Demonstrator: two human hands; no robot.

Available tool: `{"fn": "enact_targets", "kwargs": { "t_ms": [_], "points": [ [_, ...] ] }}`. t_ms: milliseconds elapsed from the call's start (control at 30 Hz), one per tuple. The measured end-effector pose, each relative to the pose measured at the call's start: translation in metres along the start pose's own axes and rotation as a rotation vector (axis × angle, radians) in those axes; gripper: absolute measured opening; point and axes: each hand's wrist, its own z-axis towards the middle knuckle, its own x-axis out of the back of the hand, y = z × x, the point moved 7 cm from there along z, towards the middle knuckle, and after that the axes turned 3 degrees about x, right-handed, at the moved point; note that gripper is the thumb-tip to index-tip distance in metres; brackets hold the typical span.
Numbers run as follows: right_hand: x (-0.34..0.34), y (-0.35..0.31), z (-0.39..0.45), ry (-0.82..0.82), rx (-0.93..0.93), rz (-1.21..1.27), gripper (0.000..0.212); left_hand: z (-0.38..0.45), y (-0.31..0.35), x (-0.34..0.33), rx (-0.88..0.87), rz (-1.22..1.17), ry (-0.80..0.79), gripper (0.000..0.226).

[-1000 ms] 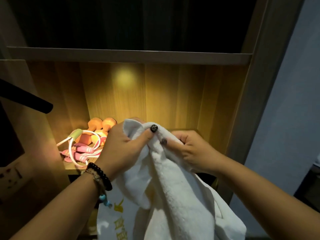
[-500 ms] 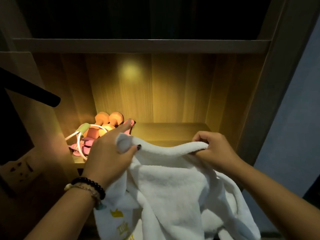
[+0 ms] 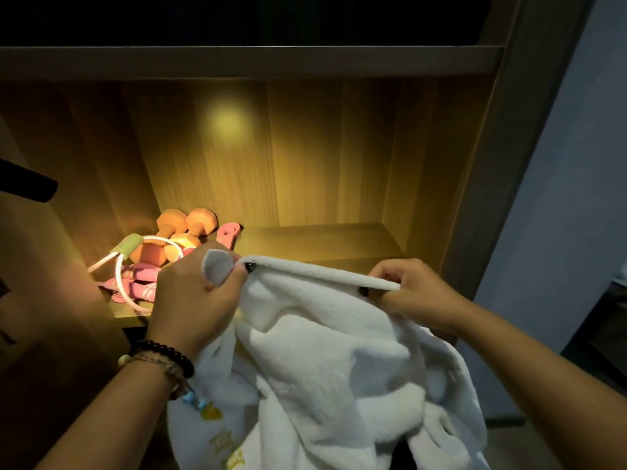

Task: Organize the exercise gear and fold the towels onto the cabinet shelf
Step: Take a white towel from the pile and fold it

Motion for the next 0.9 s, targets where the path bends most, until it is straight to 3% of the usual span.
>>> {"fn": "enact_targets", "kwargs": {
  "t_ms": [100,200,367,433,467,500,533,567,733,800,900],
  "points": [
    [0.015,0.040,-0.011,0.107,-0.090,0.065,0.021,-0.001,-0.026,-0.003,0.159,0.081,-0.041,0.009],
    [0.023,0.042,-0.015,0.225,-0.023,-0.005,0.024,-0.005,-0.033,-0.011,0.248,0.172,-0.131,0.010],
    [0.016,-0.015,-0.012,0.181,0.195,-0.090,0.017,-0.022,0.019,-0.041,-0.098,0.040,-0.370,0.057],
    [0.007,-0.044,-0.013,0.142,0.268,-0.107,0.012,-0.032,0.040,-0.057,-0.161,-0.026,-0.479,0.058],
    [0.005,-0.057,-0.014,0.135,0.296,-0.101,0.011,-0.035,0.047,-0.064,-0.174,-0.006,-0.499,0.043],
    [0.005,-0.067,-0.014,0.132,0.312,-0.083,0.011,-0.036,0.051,-0.068,-0.181,0.030,-0.495,0.020],
    [0.006,-0.072,-0.014,0.129,0.314,-0.062,0.012,-0.036,0.052,-0.070,-0.173,0.042,-0.475,0.011],
    [0.006,-0.075,-0.013,0.120,0.310,-0.053,0.013,-0.036,0.049,-0.070,-0.163,0.029,-0.431,0.021],
    [-0.004,-0.042,-0.011,-0.013,0.208,-0.175,0.023,-0.022,0.024,-0.045,-0.016,-0.127,-0.151,0.014],
    [0.005,-0.011,-0.009,0.021,0.106,-0.191,0.024,-0.014,0.004,-0.034,0.094,-0.137,-0.064,0.025],
    [0.032,0.034,-0.011,0.145,-0.042,-0.149,0.027,-0.011,-0.041,-0.023,0.368,-0.118,0.006,0.012]
  ]
}}
